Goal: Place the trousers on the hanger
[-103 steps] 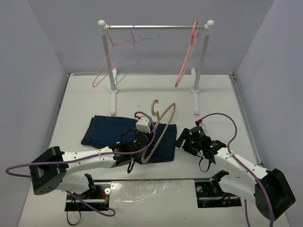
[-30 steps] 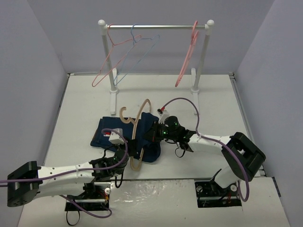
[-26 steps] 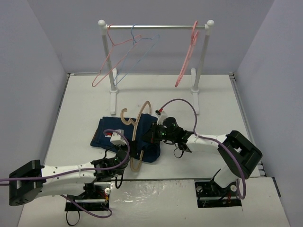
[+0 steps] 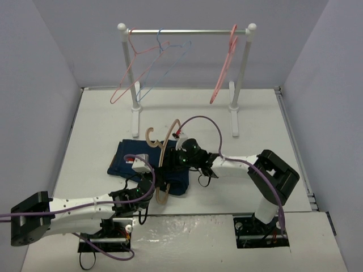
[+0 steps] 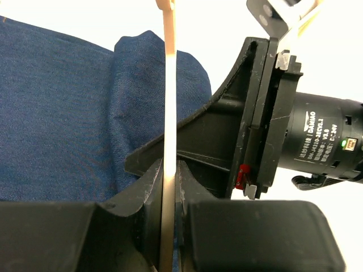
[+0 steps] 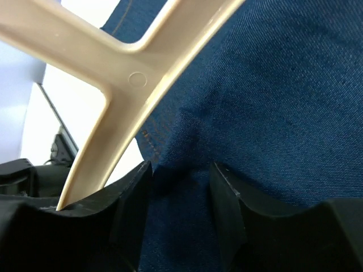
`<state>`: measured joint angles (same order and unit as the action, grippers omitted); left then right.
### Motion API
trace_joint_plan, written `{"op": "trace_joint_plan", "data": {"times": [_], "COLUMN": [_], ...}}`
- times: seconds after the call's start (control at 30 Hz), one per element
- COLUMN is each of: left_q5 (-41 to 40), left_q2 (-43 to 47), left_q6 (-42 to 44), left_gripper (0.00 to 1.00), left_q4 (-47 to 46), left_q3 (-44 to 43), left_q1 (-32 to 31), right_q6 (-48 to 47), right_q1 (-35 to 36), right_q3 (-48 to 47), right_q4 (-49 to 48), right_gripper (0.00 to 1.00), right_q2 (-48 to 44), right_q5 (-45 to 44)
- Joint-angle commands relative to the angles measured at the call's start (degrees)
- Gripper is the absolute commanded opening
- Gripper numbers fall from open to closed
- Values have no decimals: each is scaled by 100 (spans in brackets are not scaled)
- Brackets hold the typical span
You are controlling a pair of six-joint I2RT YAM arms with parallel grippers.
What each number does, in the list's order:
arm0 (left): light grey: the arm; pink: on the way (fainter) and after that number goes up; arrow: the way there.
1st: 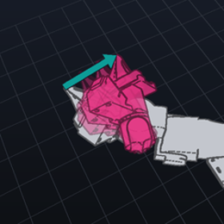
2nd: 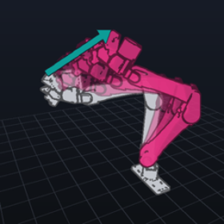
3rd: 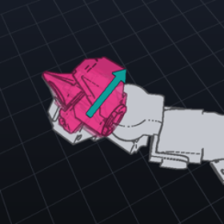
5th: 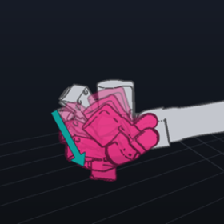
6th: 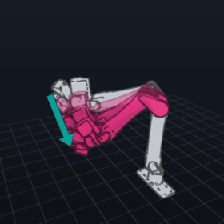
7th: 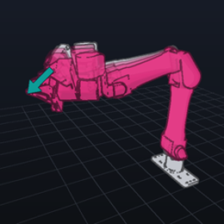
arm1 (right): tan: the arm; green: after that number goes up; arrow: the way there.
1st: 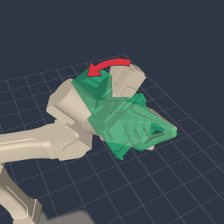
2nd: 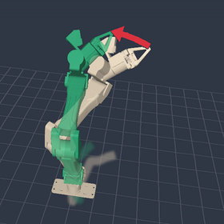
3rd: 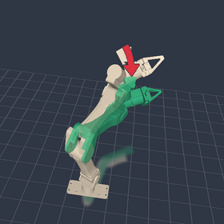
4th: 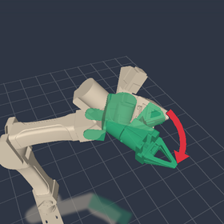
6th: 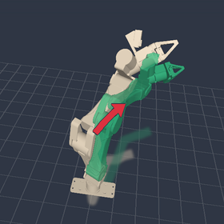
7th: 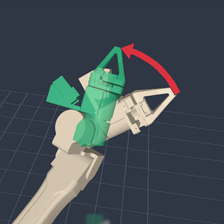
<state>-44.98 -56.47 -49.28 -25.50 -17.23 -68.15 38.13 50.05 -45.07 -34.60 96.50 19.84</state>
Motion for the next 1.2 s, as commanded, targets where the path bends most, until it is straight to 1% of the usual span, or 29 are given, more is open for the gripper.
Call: {"op": "trace_joint_plan", "data": {"times": [0.0, 0.07, 0.17, 0.2, 0.3, 0.4, 0.43, 0.57, 0.67, 0.83, 0.97, 1.07, 1.1, 1.17], "left_q5": [-235, -301, -292, -293, -334, -338, -343, -315, -276, -135, 1, -14, -32, -101], "left_q2": [12, -42, -111, -128, -145, -145, -152, -163, -180, -385, -566, -558, -531, -445], "left_q6": [-101, -117, -179, -188, -211, -189, -180, -185, -153, -225, -265, -208, -185, -172], "left_gripper": [0, 0, 0, 0, 0, 0, 0, 0, 0, 0, 0, 0, 0, 0], "left_q4": [-316, -311, -271, -262, -225, -243, -252, -274, -289, -425, -542, -573, -564, -420], "left_q3": [-430, -435, -457, -457, -466, -499, -515, -548, -596, -631, -732, -767, -772, -773], "left_q1": [19, 15, 21, 21, 28, 30, 30, 30, 30, 21, 13, 12, 12, 12], "right_q6": [-894, -1127, -1210, -1192, -1080, -941, -882, -409, -196, -18, 33, 9, -30, -283], "right_q1": [65, 55, 40, 39, 35, 49, 76, 117, 255, 624, 776, 766, 762, 761], "right_q3": [-745, -814, -685, -613, -339, -99, 48, 641, 804, 667, 493, 519, 510, 388], "right_q4": [1329, 1896, 2221, 2247, 2262, 2186, 2012, 981, 329, -540, -847, -797, -660, -60], "right_gripper": [47, 48, 45, 44, 32, 21, 16, 9, 6, 6, 6, 6, 6, 6], "right_q2": [-910, -1145, -1593, -1700, -2002, -2016, -1977, -1846, -1528, -902, -514, -507, -556, -832], "right_q5": [-572, -807, -1017, -1017, -970, -784, -653, -292, -133, 36, 63, -58, -160, -375]}}
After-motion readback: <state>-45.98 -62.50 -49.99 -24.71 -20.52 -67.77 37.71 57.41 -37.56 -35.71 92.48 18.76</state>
